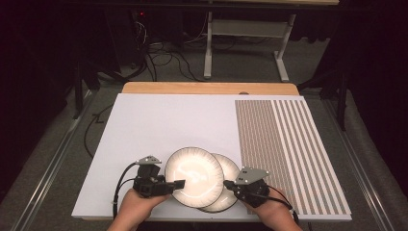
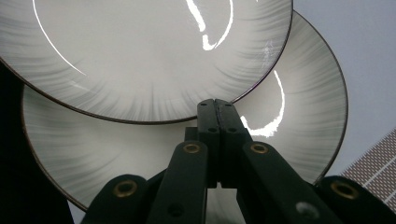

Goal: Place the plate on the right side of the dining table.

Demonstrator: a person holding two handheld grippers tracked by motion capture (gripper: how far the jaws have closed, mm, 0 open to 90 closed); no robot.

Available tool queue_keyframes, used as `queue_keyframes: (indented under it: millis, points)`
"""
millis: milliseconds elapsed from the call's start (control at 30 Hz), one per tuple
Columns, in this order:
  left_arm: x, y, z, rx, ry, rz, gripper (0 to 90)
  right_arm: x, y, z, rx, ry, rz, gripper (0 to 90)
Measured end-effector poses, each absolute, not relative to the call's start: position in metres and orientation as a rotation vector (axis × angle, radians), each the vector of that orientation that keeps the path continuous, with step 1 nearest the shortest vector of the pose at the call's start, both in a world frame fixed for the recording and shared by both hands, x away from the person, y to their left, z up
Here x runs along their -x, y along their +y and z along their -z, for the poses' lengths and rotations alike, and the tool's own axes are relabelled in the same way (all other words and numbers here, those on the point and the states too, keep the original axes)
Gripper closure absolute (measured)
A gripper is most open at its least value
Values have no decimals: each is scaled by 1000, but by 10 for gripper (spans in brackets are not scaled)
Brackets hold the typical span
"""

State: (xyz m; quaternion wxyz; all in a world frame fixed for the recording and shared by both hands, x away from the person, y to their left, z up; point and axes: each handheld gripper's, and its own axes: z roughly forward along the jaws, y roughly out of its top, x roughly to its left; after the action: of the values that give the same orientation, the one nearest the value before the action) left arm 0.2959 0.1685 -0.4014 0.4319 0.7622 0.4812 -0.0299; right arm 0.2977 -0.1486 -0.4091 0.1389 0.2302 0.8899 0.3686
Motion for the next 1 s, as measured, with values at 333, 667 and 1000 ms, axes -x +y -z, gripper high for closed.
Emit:
queue_keyframes:
  millis: [333,667,1000]
  points:
    - [-298,170,402,-1856,1242,108,578,-297,-150,408,-652,2572,-1058,900]
    - [-298,173,403,-1803,1249,137,630,-295,-152,406,-655,2561,-1068,900]
    - [-298,180,405,-1736,1259,160,680,-296,-163,398,-689,2510,-1132,900]
